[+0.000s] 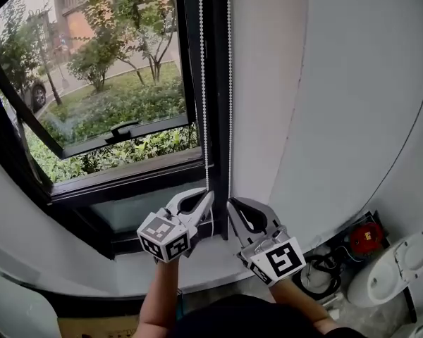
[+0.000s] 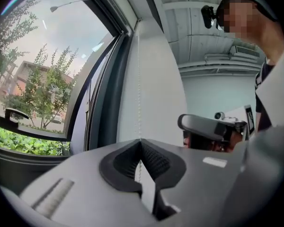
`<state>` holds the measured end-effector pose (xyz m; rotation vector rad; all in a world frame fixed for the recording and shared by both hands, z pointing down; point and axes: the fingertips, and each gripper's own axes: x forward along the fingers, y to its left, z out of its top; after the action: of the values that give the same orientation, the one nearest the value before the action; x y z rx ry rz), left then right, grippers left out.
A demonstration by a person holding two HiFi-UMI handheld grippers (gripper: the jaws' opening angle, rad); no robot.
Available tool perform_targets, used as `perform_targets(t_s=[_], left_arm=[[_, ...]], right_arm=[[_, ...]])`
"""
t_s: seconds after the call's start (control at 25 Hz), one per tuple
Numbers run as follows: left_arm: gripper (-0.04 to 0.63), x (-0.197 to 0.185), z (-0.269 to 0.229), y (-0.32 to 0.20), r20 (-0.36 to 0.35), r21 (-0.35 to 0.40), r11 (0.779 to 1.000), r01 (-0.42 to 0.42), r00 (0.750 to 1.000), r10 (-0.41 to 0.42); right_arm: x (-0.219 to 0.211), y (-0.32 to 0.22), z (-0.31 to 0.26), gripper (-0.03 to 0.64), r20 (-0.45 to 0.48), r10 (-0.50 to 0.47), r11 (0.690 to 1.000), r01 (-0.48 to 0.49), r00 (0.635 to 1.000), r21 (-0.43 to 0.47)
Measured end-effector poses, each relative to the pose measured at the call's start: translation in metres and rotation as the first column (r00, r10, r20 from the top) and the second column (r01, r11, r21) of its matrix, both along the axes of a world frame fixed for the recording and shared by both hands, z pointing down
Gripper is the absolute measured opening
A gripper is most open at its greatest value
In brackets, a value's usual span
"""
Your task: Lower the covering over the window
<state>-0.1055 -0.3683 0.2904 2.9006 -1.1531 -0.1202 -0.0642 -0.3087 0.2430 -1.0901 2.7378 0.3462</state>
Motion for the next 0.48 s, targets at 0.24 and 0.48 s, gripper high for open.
perform_targets(t_s=[0.24,0.48], left_arm=[[0.012,0.0,-0.006,0.05,-0.031,0.023,1.0,0.018,0.999,-0.018],[0.011,0.022,0.007,0.087,-0.082,-0.032,0.999,-0.012,0.997,0.009]], right_arm=[[0.005,0.02,-0.007,0.014,0.035,-0.106,0.994,0.106,0.994,0.009],[0.014,0.039,0.005,0.014,0.063,-0.232,0.971,0.235,0.971,-0.036]])
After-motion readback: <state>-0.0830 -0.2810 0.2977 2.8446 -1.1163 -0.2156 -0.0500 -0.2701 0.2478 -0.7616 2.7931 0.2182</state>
